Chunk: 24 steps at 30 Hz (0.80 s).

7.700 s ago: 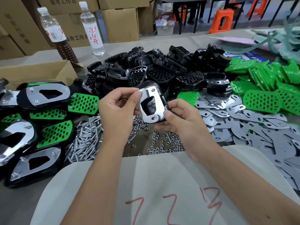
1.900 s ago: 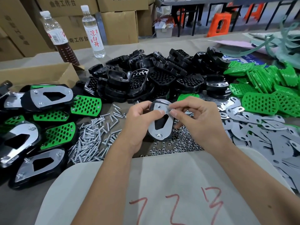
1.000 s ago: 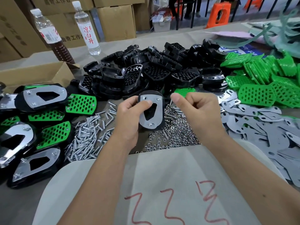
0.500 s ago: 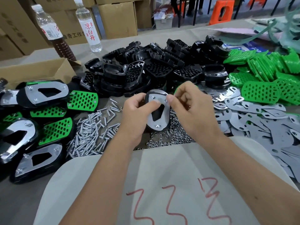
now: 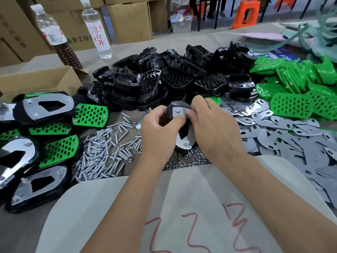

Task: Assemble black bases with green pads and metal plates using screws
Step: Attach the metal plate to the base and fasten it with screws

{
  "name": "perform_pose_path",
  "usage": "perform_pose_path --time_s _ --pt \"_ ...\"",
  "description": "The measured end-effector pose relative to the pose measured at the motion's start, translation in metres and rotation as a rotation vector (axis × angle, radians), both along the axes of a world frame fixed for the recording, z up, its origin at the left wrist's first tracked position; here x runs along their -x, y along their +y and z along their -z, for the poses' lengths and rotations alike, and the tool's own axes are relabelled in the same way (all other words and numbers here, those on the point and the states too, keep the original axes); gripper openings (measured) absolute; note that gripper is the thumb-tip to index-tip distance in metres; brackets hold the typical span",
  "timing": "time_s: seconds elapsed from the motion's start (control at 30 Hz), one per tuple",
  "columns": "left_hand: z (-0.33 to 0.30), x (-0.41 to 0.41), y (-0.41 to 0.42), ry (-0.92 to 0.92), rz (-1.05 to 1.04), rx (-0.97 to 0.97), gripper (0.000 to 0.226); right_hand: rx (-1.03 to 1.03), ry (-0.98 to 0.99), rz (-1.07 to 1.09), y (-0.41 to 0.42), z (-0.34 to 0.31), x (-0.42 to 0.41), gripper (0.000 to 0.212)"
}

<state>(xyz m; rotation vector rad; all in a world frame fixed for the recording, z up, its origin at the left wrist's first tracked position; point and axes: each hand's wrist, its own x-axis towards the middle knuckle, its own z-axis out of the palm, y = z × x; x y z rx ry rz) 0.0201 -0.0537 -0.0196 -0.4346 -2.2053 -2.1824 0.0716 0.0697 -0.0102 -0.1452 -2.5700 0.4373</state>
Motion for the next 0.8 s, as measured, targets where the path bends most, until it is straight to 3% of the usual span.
perform_pose_path --time_s 0.2,0.5,0.7,0.8 --pt "0.002 -0.008 0.002 0.272 -0.034 0.123 0.024 0.048 0.028 0.081 0.001 0.004 0.003 0.029" --pt "-0.003 -0.014 0.003 0.367 0.026 0.154 0.018 0.202 0.158 0.168 0.004 0.002 0.002 0.052" --pt "0.002 -0.009 0.000 0.260 -0.013 0.080 0.023 0.109 0.102 -0.033 0.012 0.000 -0.001 0.024" --pt "0.003 -0.010 0.000 0.251 -0.031 0.075 0.026 0.077 0.058 -0.071 0.010 0.000 0.000 0.021"
